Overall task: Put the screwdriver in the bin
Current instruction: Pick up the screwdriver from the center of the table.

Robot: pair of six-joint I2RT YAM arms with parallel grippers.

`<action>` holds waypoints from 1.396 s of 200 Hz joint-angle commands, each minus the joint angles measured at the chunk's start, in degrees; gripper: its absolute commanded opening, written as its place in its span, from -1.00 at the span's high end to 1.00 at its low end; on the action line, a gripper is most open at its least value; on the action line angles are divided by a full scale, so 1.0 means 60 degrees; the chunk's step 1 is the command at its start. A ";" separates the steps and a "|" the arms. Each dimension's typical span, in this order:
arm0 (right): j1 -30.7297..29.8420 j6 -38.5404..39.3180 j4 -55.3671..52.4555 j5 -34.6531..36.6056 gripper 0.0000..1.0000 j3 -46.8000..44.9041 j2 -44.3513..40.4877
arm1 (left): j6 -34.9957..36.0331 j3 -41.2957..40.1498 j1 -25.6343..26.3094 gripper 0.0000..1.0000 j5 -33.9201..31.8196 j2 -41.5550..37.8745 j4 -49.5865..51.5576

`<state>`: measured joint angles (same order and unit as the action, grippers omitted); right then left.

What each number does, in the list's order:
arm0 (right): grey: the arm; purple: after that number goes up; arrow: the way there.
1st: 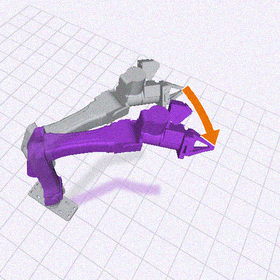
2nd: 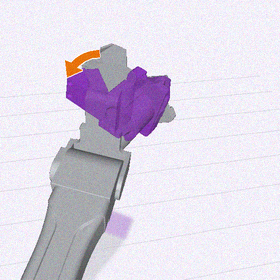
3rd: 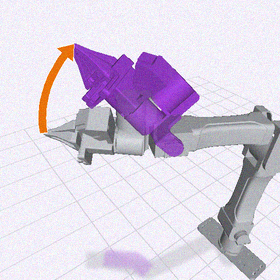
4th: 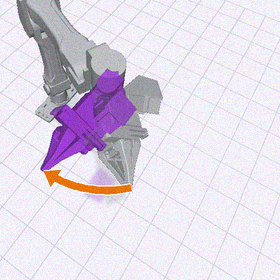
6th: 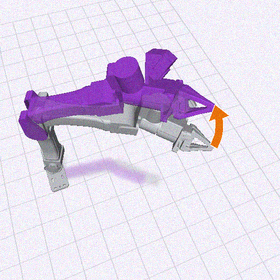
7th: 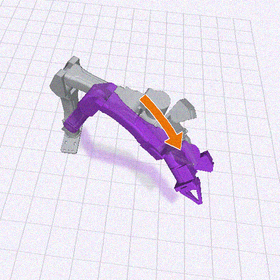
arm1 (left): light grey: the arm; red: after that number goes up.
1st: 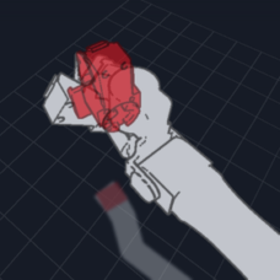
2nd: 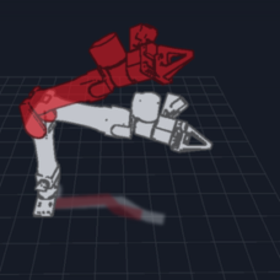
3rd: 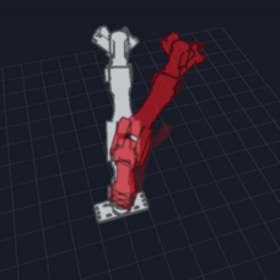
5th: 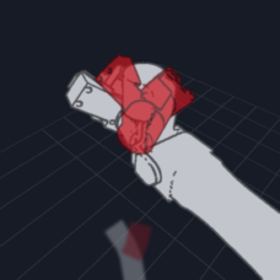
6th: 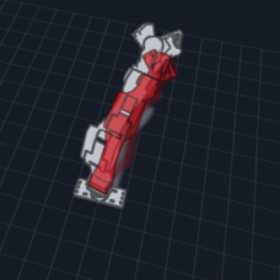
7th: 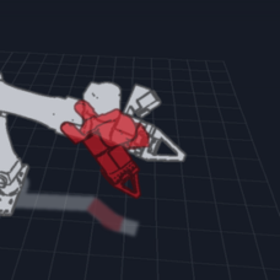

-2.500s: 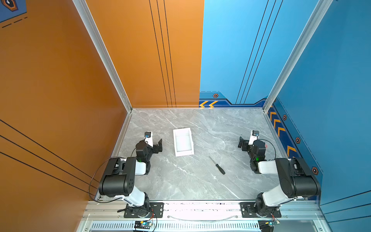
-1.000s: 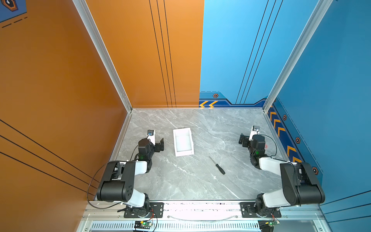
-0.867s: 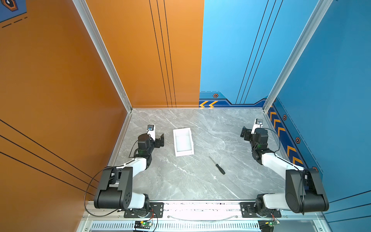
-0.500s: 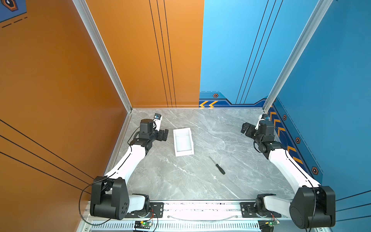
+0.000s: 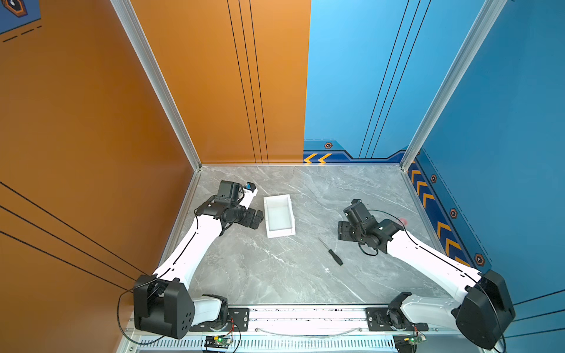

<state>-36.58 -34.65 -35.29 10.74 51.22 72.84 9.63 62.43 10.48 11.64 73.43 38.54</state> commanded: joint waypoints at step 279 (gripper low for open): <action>-0.2004 -0.1272 0.1029 -0.0722 0.24 -0.1469 0.2359 | -0.0122 0.0318 0.0106 -0.96 0.0123 -0.0988 0.1193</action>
<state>-48.12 -40.77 -29.36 7.51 44.14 86.94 8.60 63.09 10.59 12.05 68.53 44.05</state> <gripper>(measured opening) 0.394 0.978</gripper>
